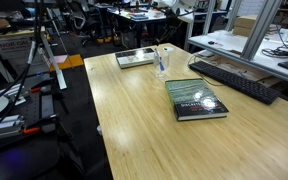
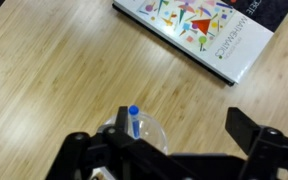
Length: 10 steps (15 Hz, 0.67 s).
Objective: Take the blue marker out of the glass
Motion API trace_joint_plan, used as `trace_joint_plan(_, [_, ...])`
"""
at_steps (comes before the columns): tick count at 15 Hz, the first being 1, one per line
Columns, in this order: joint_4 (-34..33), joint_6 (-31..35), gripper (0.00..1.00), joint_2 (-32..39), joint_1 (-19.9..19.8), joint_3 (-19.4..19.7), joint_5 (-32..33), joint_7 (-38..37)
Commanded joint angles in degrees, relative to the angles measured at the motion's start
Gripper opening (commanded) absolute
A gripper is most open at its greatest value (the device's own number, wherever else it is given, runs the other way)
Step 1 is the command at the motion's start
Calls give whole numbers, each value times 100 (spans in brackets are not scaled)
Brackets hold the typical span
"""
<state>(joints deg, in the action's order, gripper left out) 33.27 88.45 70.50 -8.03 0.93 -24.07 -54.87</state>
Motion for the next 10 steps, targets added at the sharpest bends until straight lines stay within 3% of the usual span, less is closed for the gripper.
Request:
trace_joint_plan(1, [-38, -89, 100, -103, -71, 94, 15, -323])
trace_joint_plan(10, [213, 31, 100, -47, -112, 64, -82, -517])
